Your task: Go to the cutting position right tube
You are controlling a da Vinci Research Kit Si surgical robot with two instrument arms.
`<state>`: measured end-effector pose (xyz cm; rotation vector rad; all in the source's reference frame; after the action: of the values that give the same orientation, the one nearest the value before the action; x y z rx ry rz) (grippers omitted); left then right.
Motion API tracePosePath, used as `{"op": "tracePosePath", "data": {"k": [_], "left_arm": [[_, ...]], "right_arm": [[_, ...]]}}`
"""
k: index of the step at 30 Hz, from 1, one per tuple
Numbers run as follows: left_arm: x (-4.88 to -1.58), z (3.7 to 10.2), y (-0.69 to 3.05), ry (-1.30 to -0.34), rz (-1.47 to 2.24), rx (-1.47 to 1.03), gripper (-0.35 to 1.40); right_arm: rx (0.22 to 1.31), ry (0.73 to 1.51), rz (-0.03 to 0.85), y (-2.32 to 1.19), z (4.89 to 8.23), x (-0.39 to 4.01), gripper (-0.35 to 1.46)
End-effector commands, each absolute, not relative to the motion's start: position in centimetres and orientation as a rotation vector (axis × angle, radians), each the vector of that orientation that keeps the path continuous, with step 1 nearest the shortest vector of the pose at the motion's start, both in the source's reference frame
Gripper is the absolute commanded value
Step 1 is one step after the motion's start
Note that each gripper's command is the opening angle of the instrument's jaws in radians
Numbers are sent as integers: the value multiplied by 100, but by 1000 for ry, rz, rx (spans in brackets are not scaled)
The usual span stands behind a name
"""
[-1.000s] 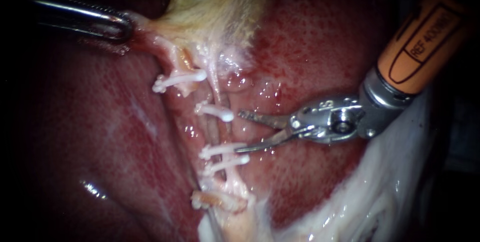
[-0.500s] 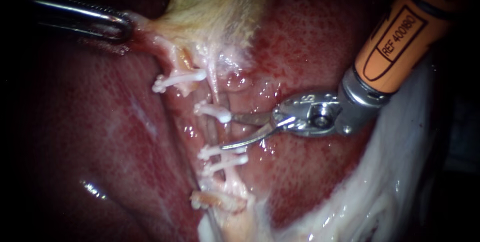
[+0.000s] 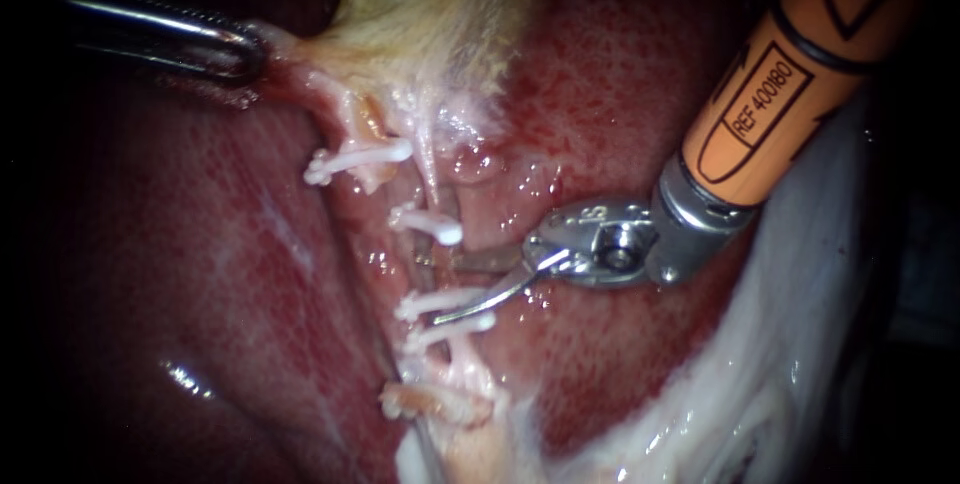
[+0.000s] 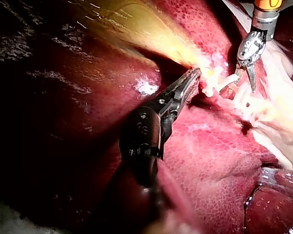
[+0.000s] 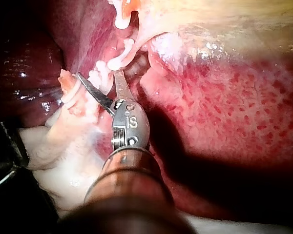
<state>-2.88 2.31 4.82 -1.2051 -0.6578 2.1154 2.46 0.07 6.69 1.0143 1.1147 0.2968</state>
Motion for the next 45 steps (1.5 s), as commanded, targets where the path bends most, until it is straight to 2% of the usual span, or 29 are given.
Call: {"op": "tracePosePath", "data": {"k": [1, 8, 16, 25, 35, 45], "left_arm": [[-288, 482, 231, -659, 2115, -1205, -35], [-288, 483, 231, -658, 2115, -1205, -35], [-288, 484, 232, -659, 2115, -1206, -35], [-287, 484, 232, -659, 2115, -1206, -35], [-286, 486, 233, -659, 2115, -1206, -35], [-286, 488, 234, -659, 2115, -1206, -35]], "right_arm": [[1018, 1125, 295, 7, 669, 248, 130], [1070, 1186, 277, 11, 671, 267, 127], [1078, 1209, 278, 12, 670, 289, 122], [1088, 1206, 287, 10, 663, 298, 120], [1121, 1208, 296, 3, 624, 302, 120], [1122, 1211, 296, 4, 626, 303, 120]]}}
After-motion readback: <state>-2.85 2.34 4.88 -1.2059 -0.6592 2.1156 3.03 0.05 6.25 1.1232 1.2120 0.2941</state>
